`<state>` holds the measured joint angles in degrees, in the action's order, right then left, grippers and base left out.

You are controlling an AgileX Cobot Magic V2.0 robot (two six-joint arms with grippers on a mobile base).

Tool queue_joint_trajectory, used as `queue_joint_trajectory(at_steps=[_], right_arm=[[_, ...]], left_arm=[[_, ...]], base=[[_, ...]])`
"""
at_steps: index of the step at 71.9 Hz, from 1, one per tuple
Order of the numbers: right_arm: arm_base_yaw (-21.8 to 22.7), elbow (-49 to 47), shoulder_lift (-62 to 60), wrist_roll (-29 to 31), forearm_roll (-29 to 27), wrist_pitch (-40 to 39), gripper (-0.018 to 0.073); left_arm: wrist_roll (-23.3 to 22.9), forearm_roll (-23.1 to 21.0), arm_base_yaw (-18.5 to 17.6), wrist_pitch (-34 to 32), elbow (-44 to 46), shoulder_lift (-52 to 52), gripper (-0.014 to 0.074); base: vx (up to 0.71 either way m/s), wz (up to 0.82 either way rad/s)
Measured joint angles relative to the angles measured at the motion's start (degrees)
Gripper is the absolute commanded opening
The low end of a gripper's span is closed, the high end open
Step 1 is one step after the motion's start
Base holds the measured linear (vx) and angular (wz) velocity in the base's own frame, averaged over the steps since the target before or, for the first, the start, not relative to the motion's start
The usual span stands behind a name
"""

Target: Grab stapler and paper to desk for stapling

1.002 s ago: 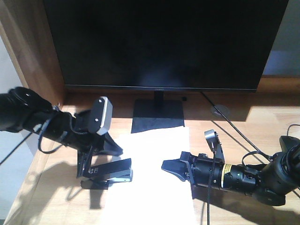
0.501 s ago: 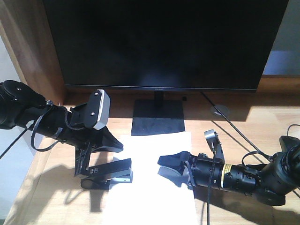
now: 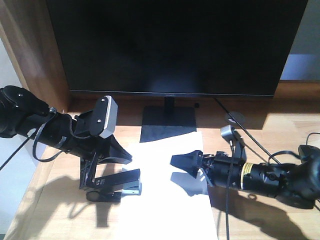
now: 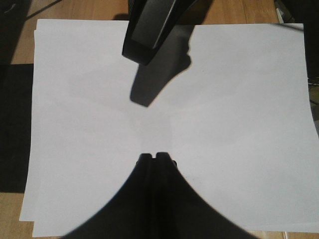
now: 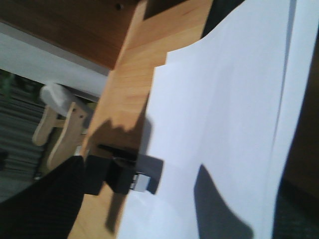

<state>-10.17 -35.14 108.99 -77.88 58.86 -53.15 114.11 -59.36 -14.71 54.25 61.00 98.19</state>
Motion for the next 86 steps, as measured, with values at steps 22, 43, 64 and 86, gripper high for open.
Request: queue_joint_trajectory(at_steps=[22,43,64,86], right_arm=[[0.0,0.2,-12.1,4.6,2.2,27.0,0.0537],[0.0,0.4,-26.9,9.1,2.3,44.9,0.0244],[0.0,0.7,-40.0,10.8,2.4,55.4,-0.0010],[0.0,1.1,-50.3,10.9,2.8,57.7,-0.0005]], left_arm=[[-5.2,0.1,0.0,-0.5,0.0,0.0,-0.0008],[-30.7,5.4,0.0,-9.1,0.0,-3.3,-0.0008],[-74.6,29.8,0.0,-20.6,-0.1,-11.3,-0.0008],[-102.9,54.8,0.0,-25.3,-0.1,-19.3,-0.0008]], base=[[0.00,0.00],[0.00,0.00],[0.00,0.00],[0.00,0.00]])
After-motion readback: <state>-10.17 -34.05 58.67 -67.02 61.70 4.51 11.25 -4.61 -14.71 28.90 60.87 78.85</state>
